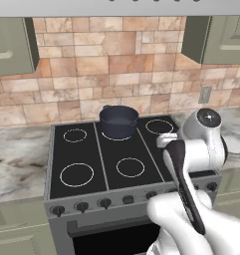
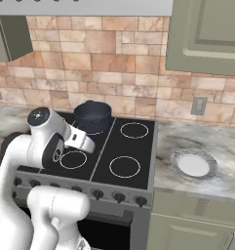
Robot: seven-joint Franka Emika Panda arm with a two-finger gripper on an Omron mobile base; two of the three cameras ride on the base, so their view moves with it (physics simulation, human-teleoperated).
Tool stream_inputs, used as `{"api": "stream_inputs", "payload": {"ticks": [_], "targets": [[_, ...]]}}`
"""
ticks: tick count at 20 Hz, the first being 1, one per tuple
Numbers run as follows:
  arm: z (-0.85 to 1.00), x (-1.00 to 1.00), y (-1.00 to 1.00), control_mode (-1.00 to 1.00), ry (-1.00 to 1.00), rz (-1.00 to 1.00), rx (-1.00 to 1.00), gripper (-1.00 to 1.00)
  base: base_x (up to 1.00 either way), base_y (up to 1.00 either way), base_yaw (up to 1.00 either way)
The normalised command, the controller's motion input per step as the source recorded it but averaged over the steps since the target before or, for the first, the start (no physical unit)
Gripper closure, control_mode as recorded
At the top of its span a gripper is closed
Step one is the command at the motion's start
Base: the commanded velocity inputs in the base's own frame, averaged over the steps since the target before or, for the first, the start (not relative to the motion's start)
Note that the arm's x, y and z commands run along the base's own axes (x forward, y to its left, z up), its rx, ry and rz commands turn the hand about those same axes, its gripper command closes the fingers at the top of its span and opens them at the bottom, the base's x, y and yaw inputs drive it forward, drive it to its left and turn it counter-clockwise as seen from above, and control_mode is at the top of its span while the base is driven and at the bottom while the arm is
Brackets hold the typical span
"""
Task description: Retrieve the frozen meat and place it in the pot on a burner. Then turn the burner on.
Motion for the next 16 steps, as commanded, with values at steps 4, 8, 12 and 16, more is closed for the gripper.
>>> {"api": "stream_inputs", "payload": {"ticks": [4,8,12,16], "targets": [[-0.2,-0.19,-0.58,-1.0,0.0,0.03,0.0,-1.0,0.0,0.0,0.0],[-0.12,-0.01,-0.36,-1.0,0.0,0.03,0.0,-1.0,0.0,0.0,0.0],[-0.08,-0.01,-0.01,-1.0,0.03,0.0,0.0,-1.0,0.0,0.0,0.0],[-0.24,-0.11,-0.09,-1.0,0.01,0.0,0.0,-1.0,0.0,0.0,0.0]]}}
